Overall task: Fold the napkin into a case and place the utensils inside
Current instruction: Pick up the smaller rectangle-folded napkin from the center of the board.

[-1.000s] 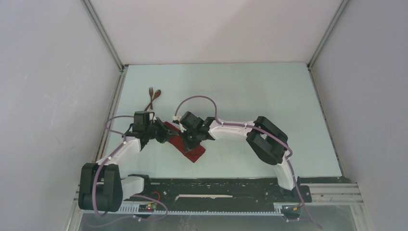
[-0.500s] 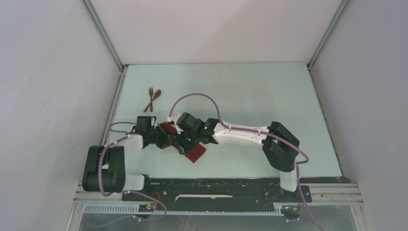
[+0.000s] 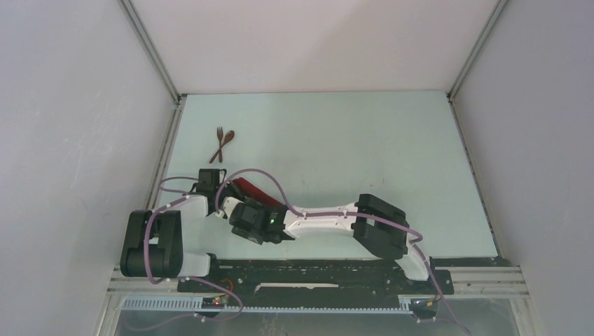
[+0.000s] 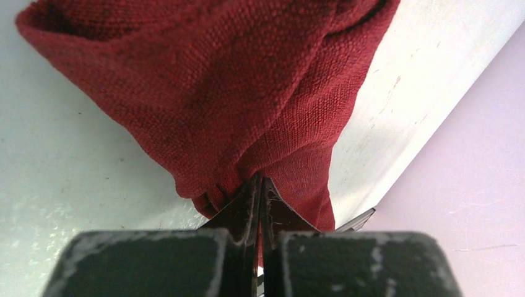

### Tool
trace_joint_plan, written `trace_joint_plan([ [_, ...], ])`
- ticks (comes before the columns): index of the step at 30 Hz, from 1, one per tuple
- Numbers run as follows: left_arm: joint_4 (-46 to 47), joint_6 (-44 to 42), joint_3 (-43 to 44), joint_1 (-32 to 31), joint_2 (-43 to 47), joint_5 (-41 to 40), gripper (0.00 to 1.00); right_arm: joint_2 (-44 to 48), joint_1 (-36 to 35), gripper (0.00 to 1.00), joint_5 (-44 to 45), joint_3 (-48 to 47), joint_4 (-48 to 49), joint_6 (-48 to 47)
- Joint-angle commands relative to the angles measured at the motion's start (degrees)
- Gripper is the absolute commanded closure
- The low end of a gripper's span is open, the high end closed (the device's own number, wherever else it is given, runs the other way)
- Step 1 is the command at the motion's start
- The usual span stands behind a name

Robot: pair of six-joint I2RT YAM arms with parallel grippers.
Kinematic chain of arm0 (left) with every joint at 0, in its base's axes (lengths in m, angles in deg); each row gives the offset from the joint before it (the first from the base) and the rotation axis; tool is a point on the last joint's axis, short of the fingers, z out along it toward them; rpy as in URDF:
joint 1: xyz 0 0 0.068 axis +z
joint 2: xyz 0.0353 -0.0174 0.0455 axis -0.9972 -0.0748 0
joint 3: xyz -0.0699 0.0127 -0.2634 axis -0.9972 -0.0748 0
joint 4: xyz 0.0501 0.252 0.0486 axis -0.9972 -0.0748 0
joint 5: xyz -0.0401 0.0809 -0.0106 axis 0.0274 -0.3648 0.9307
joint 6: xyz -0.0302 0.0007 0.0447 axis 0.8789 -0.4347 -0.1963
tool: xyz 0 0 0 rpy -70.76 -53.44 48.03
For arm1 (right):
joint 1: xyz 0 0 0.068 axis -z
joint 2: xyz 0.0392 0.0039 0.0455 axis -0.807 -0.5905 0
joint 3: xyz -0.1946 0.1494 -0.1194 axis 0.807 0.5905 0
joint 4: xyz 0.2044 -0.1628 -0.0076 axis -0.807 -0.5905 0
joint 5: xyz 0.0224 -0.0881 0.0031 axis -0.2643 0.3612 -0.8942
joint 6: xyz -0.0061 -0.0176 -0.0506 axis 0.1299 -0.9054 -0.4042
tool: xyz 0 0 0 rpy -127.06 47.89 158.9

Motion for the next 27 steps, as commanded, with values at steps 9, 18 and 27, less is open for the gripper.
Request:
trace_joint_plan([
  [9, -0.16, -2.95, -0.26, 1.85, -1.8, -3.08, 1.0, -1.14, 1.93, 0.37, 5.15, 6.48, 7.63, 0.84],
  [18, -0.52, -3.09, 0.4, 2.35, -1.19, -3.16, 1.0, -2.19, 3.24, 0.6, 8.02, 11.47, 12.95, 5.84],
  [27, -6.46, -4.37, 4.67, 2.38, 8.15, -2.92, 0.81, 4.72, 7.0, 1.0, 0.89, 14.24, 11.83, 9.85],
])
